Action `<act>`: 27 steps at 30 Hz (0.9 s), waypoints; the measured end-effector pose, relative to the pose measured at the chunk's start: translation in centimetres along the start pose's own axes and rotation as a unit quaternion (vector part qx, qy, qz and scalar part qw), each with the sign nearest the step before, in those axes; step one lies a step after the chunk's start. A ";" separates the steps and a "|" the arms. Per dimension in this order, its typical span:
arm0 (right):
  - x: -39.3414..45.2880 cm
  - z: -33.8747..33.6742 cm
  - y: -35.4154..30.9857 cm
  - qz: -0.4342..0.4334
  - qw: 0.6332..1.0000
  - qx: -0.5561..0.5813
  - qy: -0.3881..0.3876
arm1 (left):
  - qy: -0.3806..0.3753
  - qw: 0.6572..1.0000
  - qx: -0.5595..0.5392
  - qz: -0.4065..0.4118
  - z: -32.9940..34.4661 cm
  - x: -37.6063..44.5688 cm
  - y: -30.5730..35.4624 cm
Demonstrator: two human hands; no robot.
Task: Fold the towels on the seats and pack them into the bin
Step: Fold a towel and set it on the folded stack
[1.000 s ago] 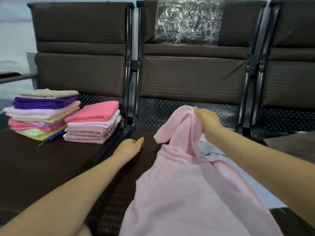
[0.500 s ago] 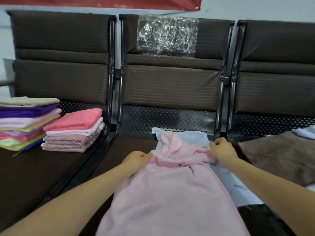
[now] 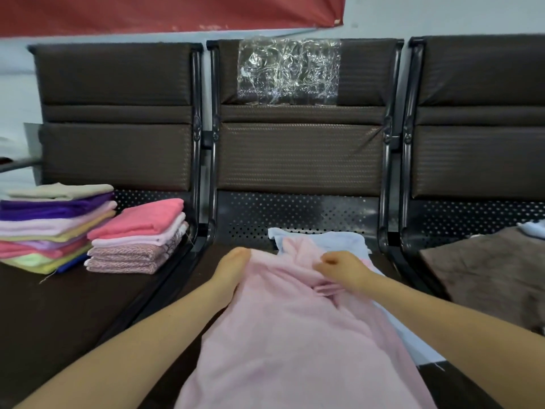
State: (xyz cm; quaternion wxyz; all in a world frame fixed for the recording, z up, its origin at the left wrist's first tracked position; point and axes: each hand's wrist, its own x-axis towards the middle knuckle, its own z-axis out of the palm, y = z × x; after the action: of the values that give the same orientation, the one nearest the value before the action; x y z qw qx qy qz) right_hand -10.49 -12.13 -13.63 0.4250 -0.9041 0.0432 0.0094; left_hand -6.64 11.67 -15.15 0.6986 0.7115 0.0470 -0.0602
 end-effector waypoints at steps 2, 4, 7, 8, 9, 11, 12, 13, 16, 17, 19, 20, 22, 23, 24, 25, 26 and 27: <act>0.9 -0.9 -0.5 0.055 0.984 0.154 0.074 | 0.016 0.996 -0.086 -0.009 -0.4 -0.4 1.2; 1.9 -2.2 -0.5 0.123 0.920 0.344 0.142 | 0.040 0.985 -0.164 -0.020 -1.0 -0.9 2.6; 1.9 -4.5 0.5 0.185 0.824 0.510 0.160 | 0.082 0.981 -0.176 -0.022 -2.2 -1.7 3.6; 1.6 -5.2 1.0 0.200 0.835 0.489 0.153 | 0.064 0.989 -0.130 -0.036 -2.6 -1.8 3.4; 1.4 -5.5 1.7 0.214 0.861 0.437 0.147 | 0.029 0.996 -0.073 -0.051 -3.1 -2.2 3.2; 0.9 -5.9 2.4 0.239 0.906 0.327 0.124 | -0.075 0.986 0.114 -0.094 -3.8 -3.4 2.6; 1.0 -6.1 3.0 0.256 0.919 0.280 0.111 | -0.136 0.959 0.218 -0.119 -4.1 -4.1 2.2; 0.9 -6.2 3.4 0.269 0.928 0.241 0.095 | -0.183 0.928 0.292 -0.141 -4.2 -4.7 2.2; 0.7 -5.6 3.7 0.275 0.953 0.124 0.038 | -0.190 0.906 0.360 -0.119 -3.8 -4.7 2.5; 0.5 -5.3 3.3 0.263 0.960 0.089 0.029 | -0.163 0.910 0.370 -0.086 -3.5 -4.4 2.6; 0.2 -4.6 2.5 0.231 0.972 0.039 0.025 | -0.113 0.908 0.403 -0.013 -2.8 -3.5 2.6; 0.1 -4.3 2.1 0.214 0.977 0.011 0.018 | -0.092 0.902 0.421 0.015 -2.5 -2.9 2.3; 0.2 -4.0 1.9 0.180 0.983 -0.026 0.012 | -0.048 0.899 0.433 0.040 -2.0 -1.2 1.6; 0.1 -3.9 1.8 0.162 0.987 -0.021 0.010 | -0.028 0.898 0.437 0.037 -1.7 -0.4 1.2; 0.1 -3.9 1.7 0.146 0.989 -0.004 0.007 | -0.014 0.897 0.442 0.026 -1.2 0.4 1.0; 0.0 -3.7 1.5 0.134 0.991 0.012 0.006 | -0.010 0.899 0.438 0.007 -0.7 1.1 0.8; -0.1 -3.6 1.4 0.122 0.992 0.023 0.004 | -0.014 0.905 0.424 -0.014 -0.1 1.7 0.4; -0.2 -3.5 1.2 0.110 0.994 0.026 0.001 | -0.017 0.912 0.408 -0.038 0.5 2.2 0.0</act>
State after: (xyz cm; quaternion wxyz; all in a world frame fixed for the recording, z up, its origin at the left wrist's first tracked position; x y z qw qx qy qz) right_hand -10.88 -15.52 -12.30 0.4443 -0.8827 0.1430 0.0544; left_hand -4.49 11.17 -15.45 0.3452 0.9312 0.0332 -0.1123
